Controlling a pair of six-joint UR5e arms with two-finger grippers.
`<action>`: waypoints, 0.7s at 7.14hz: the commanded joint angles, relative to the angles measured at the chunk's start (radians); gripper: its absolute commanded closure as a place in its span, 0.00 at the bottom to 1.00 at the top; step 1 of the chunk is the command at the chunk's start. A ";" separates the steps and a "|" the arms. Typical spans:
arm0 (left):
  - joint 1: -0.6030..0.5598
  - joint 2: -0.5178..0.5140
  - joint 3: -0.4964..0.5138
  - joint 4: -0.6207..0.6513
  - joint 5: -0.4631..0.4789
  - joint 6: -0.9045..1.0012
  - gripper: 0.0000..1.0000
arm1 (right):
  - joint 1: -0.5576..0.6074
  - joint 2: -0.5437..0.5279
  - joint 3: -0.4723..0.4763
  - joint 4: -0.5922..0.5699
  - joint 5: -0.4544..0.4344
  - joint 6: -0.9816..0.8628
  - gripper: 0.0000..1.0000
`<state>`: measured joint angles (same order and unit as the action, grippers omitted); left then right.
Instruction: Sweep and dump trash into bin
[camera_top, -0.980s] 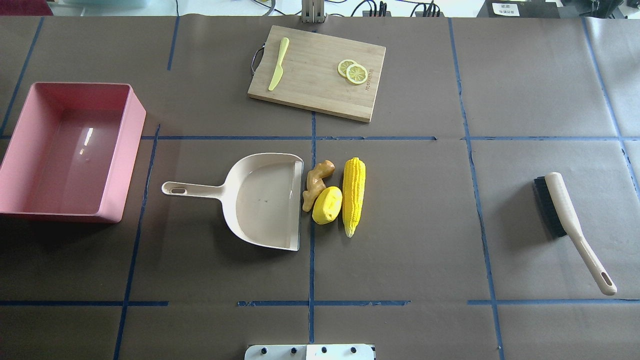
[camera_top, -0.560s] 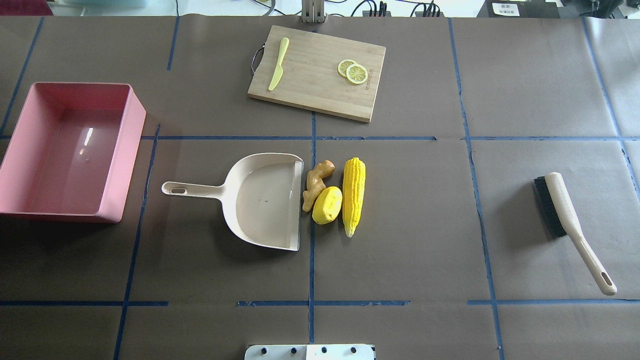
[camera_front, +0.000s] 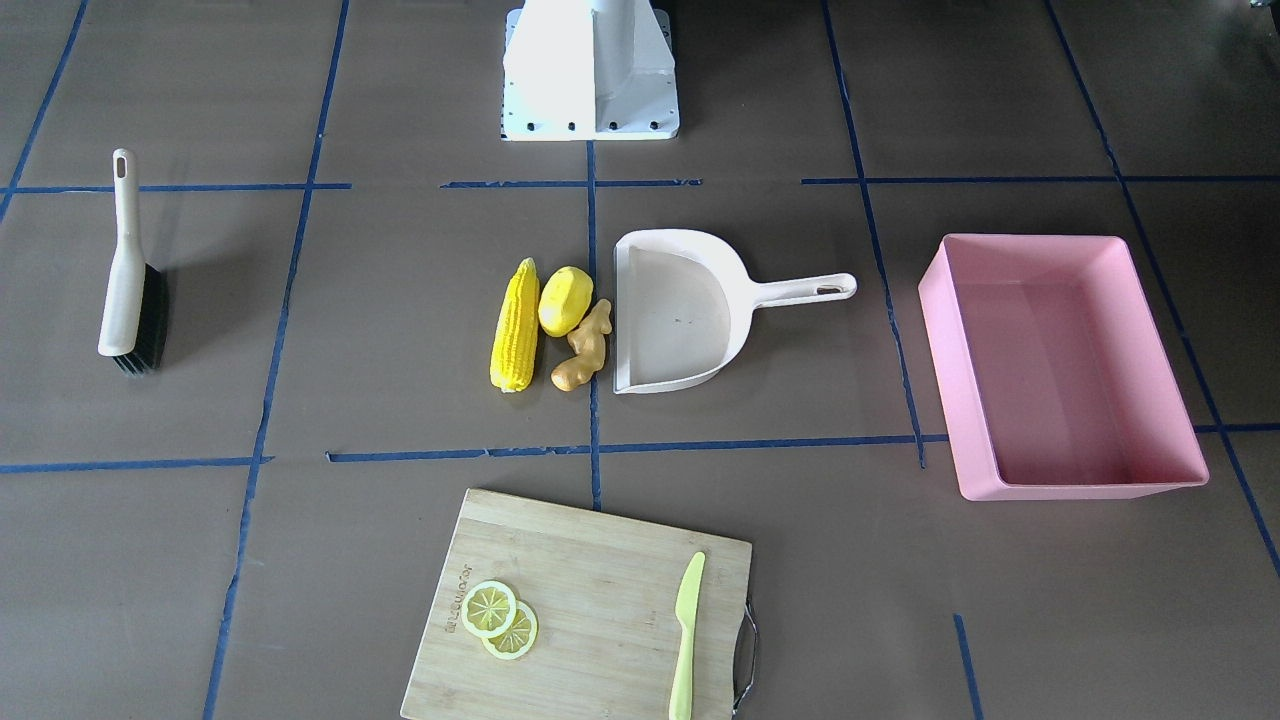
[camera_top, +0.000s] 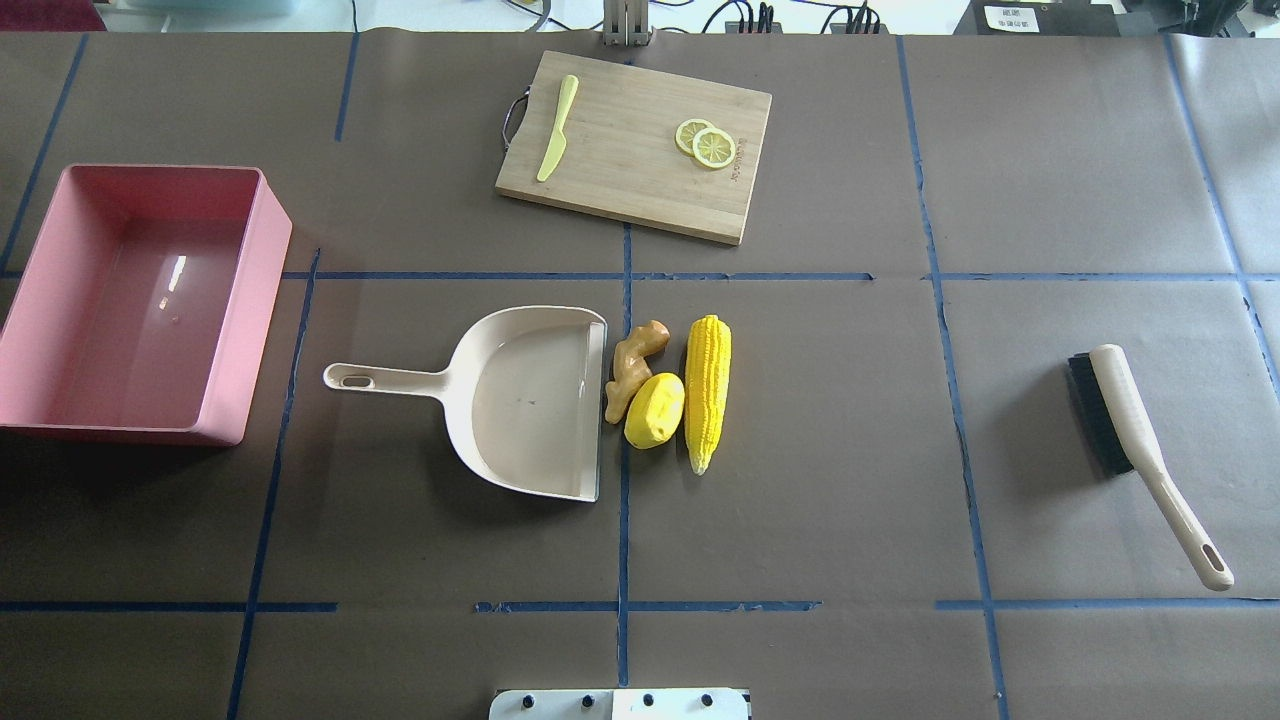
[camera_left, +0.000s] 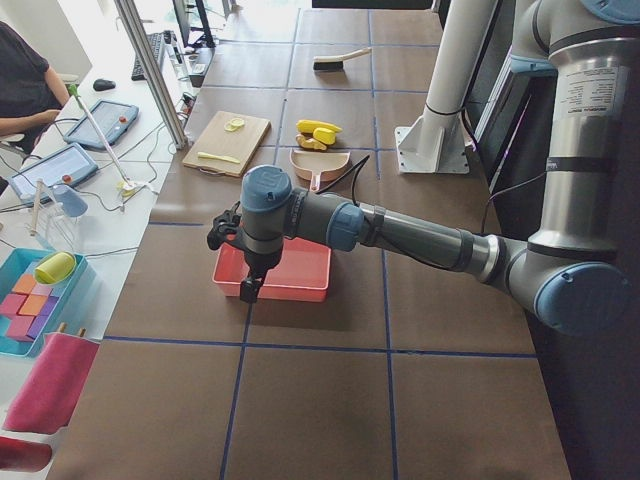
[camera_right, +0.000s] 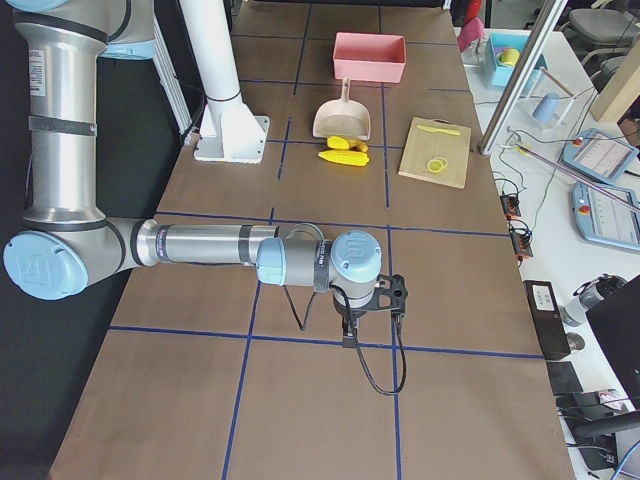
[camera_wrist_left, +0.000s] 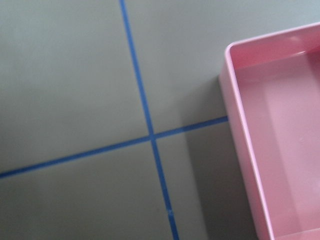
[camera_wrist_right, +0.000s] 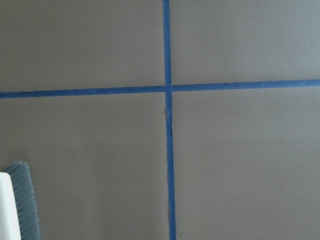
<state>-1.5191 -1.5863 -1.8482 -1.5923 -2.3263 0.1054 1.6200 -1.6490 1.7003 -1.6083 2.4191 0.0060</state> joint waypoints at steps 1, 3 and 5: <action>0.123 -0.065 -0.066 0.018 0.008 -0.007 0.00 | 0.000 0.001 0.039 -0.001 0.037 0.014 0.00; 0.196 -0.124 -0.069 0.041 0.008 -0.007 0.00 | -0.008 -0.009 0.056 0.001 0.047 0.038 0.00; 0.261 -0.167 -0.068 0.041 0.007 -0.007 0.00 | -0.085 -0.067 0.181 0.002 0.029 0.189 0.01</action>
<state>-1.2968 -1.7241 -1.9159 -1.5519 -2.3177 0.0989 1.5802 -1.6838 1.8116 -1.6067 2.4577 0.1016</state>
